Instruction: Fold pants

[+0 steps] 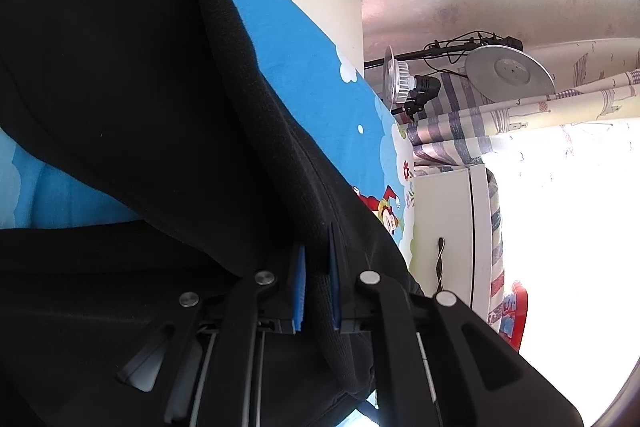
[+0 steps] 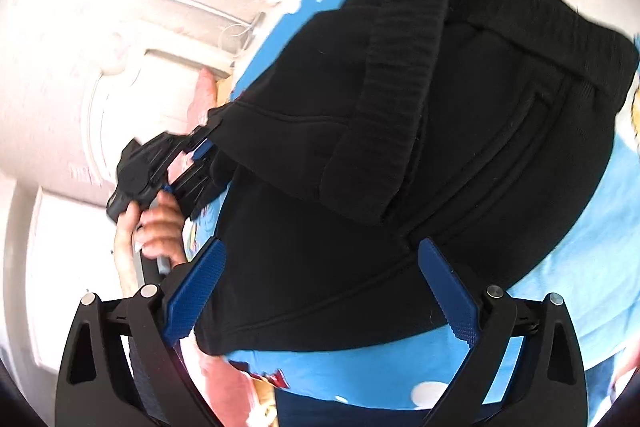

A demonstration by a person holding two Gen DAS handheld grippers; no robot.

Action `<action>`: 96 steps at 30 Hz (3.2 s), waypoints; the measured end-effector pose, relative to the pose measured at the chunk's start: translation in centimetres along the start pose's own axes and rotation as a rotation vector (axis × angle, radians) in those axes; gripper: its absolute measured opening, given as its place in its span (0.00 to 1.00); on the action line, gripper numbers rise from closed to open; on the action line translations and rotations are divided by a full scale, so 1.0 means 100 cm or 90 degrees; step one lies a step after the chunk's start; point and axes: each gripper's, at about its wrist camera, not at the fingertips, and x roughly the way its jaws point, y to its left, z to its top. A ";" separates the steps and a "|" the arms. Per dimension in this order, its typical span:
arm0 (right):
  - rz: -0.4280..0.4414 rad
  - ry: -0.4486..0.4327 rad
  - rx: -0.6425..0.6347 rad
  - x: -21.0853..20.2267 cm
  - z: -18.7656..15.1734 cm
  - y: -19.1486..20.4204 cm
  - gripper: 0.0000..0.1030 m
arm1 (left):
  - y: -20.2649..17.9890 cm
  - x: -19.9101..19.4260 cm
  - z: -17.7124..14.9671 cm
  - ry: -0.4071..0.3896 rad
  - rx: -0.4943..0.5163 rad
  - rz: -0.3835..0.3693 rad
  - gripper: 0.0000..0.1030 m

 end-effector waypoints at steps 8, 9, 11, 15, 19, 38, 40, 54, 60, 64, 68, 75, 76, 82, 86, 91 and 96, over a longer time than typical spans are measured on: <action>-0.007 -0.024 0.088 0.023 0.008 -0.010 0.88 | -0.007 -0.011 -0.002 -0.005 0.022 -0.007 0.09; -0.010 -0.038 0.104 0.024 0.009 -0.012 0.81 | -0.008 -0.013 -0.003 -0.005 0.024 -0.007 0.09; -0.018 -0.067 0.132 0.023 0.011 -0.017 0.70 | -0.008 -0.016 -0.004 -0.006 0.028 -0.007 0.09; -0.024 -0.116 0.137 0.014 0.018 -0.018 0.33 | -0.007 -0.028 -0.010 -0.014 0.034 -0.006 0.09; -0.022 -0.168 0.080 -0.012 0.028 -0.010 0.18 | -0.007 -0.050 -0.025 -0.029 0.048 -0.006 0.09; -0.006 -0.039 0.167 0.004 0.000 -0.030 0.85 | 0.002 -0.070 -0.076 -0.037 0.056 -0.018 0.09; 0.005 -0.037 0.150 0.013 0.001 -0.020 0.79 | -0.002 -0.071 -0.075 -0.039 0.060 -0.019 0.08; 0.002 -0.134 0.140 0.050 0.029 0.001 0.19 | -0.024 -0.106 -0.074 -0.079 0.094 -0.019 0.00; -0.019 -0.201 0.042 0.017 0.041 0.028 0.16 | 0.034 -0.103 -0.059 -0.099 -0.050 -0.044 0.51; -0.020 -0.211 0.012 0.005 0.047 0.040 0.15 | 0.062 -0.099 -0.026 -0.129 -0.106 -0.030 0.38; -0.018 -0.216 -0.012 -0.007 0.042 0.047 0.15 | 0.074 -0.086 0.016 -0.127 -0.147 0.007 0.38; -0.007 -0.204 -0.019 -0.019 0.047 0.036 0.14 | 0.084 -0.077 0.057 -0.135 -0.134 0.059 0.08; -0.009 -0.203 -0.018 -0.022 0.047 0.033 0.14 | 0.079 -0.079 0.053 -0.141 -0.126 0.062 0.08; -0.034 -0.222 -0.004 -0.058 0.054 0.004 0.13 | 0.052 -0.148 -0.060 -0.204 -0.068 0.048 0.08; -0.104 -0.243 -0.025 -0.076 0.053 -0.011 0.13 | 0.046 -0.154 -0.160 -0.221 -0.033 0.063 0.08; -0.178 -0.197 -0.040 -0.055 0.053 -0.038 0.13 | 0.094 -0.123 -0.209 -0.151 -0.083 0.074 0.16; -0.205 -0.187 -0.069 -0.047 0.048 -0.046 0.14 | 0.107 -0.171 -0.214 -0.226 -0.083 0.072 0.38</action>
